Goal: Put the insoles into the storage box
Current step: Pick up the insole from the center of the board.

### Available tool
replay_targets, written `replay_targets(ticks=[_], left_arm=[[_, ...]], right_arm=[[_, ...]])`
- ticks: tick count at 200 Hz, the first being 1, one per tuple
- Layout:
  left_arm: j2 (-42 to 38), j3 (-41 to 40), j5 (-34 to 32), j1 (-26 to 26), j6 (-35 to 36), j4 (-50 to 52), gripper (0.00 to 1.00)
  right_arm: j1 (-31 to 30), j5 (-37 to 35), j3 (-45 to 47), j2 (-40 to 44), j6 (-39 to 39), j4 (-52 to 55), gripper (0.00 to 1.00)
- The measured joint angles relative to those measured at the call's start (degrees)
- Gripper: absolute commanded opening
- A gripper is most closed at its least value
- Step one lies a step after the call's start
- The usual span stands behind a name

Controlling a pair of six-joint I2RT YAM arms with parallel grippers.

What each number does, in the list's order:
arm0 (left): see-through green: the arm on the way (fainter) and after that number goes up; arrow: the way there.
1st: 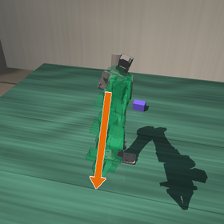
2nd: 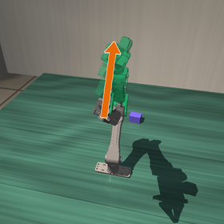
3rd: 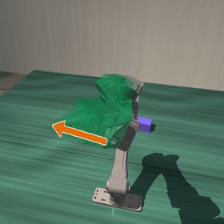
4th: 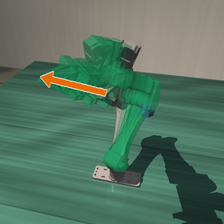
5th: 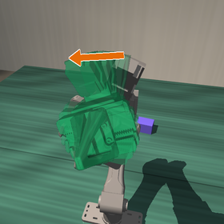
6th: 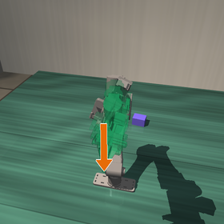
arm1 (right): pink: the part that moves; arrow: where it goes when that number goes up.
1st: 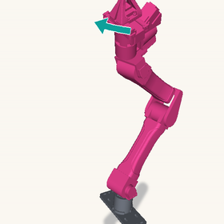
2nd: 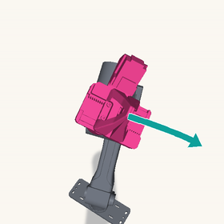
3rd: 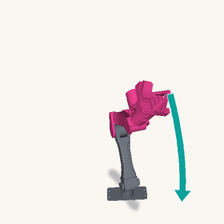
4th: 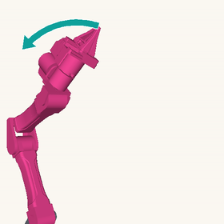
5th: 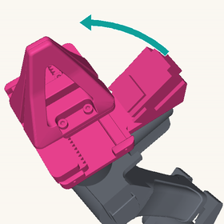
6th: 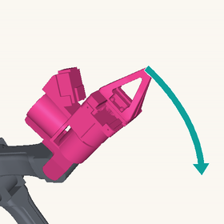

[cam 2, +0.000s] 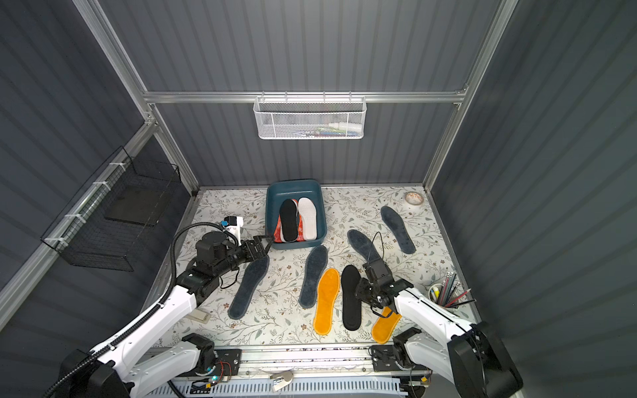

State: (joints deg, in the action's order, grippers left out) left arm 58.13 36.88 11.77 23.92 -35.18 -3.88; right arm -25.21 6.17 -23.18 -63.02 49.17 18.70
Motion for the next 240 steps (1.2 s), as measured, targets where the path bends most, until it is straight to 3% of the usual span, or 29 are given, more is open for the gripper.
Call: replay_targets(ticks=[50,97,160,240], left_arm=[[0.00,0.02,-0.22,0.00,0.00,0.17,1.00],[0.00,0.02,-0.52,0.00,0.02,1.70,1.00],[1.84,0.11,-0.04,0.00,-1.33,0.35,0.99],[8.52,-3.98,15.45,0.02,-8.24,-17.40,0.94]], right_arm=[[0.02,1.14,-0.57,-2.86,1.36,-2.40,0.00],[0.04,-0.74,-2.60,0.83,0.26,0.17,0.00],[0.04,-5.84,-11.80,9.77,-4.39,6.91,0.00],[-2.45,-3.58,-21.79,5.88,-7.43,3.69,0.00]])
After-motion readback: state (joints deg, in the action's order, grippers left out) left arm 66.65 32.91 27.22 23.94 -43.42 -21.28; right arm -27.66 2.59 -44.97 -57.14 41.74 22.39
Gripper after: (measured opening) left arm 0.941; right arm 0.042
